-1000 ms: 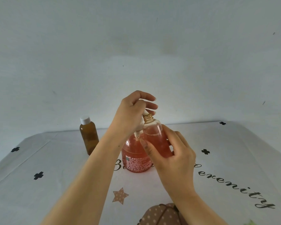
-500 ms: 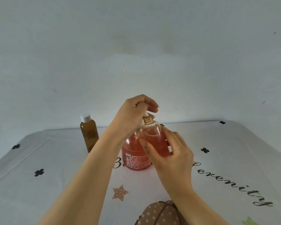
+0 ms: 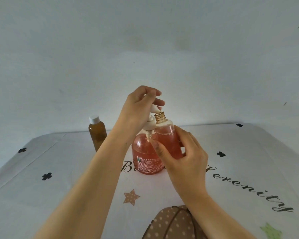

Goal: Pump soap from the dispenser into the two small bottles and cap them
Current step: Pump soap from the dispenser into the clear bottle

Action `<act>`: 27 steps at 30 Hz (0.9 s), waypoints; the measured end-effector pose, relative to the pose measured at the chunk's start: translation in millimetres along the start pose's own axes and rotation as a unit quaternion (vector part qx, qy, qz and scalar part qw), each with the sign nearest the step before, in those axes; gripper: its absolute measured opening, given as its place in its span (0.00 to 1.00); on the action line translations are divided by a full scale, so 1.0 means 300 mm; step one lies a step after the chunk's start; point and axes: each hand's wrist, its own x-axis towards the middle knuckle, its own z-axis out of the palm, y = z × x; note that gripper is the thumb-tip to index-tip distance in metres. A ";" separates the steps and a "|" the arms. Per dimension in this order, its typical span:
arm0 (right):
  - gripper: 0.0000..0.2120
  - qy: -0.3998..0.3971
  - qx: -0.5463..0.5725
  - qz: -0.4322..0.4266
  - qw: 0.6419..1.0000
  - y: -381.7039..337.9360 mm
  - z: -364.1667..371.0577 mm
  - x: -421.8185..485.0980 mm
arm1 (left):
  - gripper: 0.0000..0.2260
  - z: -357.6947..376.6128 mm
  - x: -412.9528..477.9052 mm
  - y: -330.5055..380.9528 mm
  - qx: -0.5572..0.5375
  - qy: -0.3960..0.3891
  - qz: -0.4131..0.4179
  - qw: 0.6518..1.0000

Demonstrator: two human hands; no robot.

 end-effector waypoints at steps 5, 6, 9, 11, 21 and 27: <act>0.27 0.006 0.003 -0.003 1.000 -0.002 -0.001 0.005 | 0.12 0.012 -0.003 0.000 0.005 -0.009 -0.013 1.000; 0.27 0.007 0.002 -0.004 1.000 -0.001 -0.001 0.005 | 0.11 0.011 -0.003 -0.001 0.002 -0.008 -0.014 1.000; 0.28 0.009 0.005 -0.005 1.000 -0.003 -0.001 0.005 | 0.10 0.011 -0.001 -0.001 0.001 -0.007 -0.017 1.000; 0.27 0.010 0.012 -0.007 1.000 -0.005 -0.003 0.005 | 0.09 0.014 -0.003 0.000 0.001 -0.009 -0.016 1.000; 0.27 0.003 0.009 -0.003 1.000 -0.007 -0.004 0.004 | 0.13 0.020 -0.014 -0.007 0.000 -0.025 -0.002 1.000; 0.28 -0.004 0.001 0.004 1.000 0.007 0.000 -0.003 | 0.15 0.025 -0.012 -0.028 0.026 -0.052 -0.013 0.998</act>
